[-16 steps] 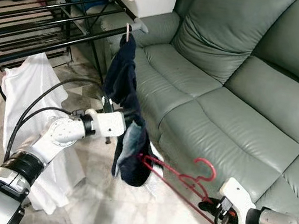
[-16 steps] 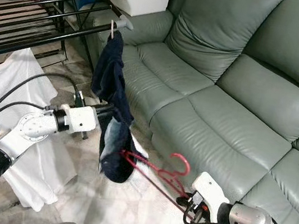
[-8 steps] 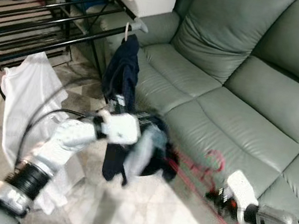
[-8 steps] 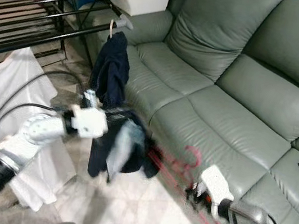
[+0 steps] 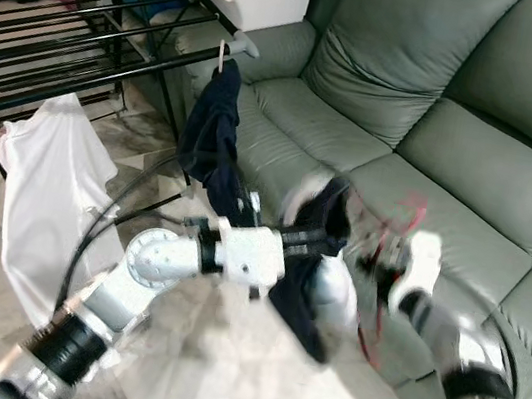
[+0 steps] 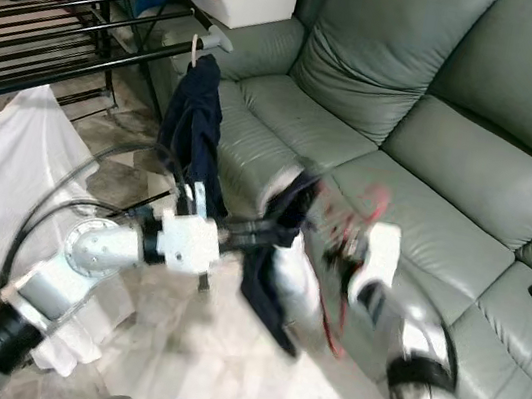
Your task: Hang hanger
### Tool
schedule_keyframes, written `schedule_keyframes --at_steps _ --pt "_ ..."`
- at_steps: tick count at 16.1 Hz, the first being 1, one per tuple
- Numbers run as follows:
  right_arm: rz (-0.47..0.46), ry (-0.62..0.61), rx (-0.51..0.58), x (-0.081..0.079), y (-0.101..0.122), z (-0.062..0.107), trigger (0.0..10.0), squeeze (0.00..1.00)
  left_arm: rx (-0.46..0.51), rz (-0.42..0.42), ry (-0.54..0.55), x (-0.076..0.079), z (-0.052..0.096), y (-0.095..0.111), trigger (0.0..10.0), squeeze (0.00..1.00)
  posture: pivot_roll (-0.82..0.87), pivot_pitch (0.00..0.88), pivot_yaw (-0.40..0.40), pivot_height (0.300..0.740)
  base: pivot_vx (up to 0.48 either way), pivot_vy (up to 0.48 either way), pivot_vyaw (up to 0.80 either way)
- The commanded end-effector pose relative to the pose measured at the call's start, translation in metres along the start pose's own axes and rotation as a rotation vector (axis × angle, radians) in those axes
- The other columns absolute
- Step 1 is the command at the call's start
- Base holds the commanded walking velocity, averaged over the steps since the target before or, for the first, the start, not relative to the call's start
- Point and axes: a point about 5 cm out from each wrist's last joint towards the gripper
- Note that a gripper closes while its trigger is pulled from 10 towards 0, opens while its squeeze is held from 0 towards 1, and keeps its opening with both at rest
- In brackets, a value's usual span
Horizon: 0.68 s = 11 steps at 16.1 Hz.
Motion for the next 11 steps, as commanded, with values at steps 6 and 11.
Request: schedule_keyframes --at_steps 6,11 --pt "-0.318 0.026 0.406 -0.004 0.091 0.006 10.0 0.00 -0.138 -0.106 -0.095 0.011 0.010 -0.021 10.0 0.00 0.00 0.000 -0.031 0.740 0.000 0.000 0.00" --pt "-0.263 0.227 0.397 -0.011 0.092 0.026 10.0 0.00 -0.439 -0.273 -0.053 0.002 0.032 -0.068 10.0 0.00 -0.01 0.000 -0.025 0.740 0.000 0.000 0.00"
Point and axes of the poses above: a point about 5 cm out from each wrist's last joint towards the gripper, its own z axis pointing back from the gripper into the wrist, its own y axis along the axis of the wrist's last joint, x = y × z, and after that the axes turned 8 degrees about z, right-handed
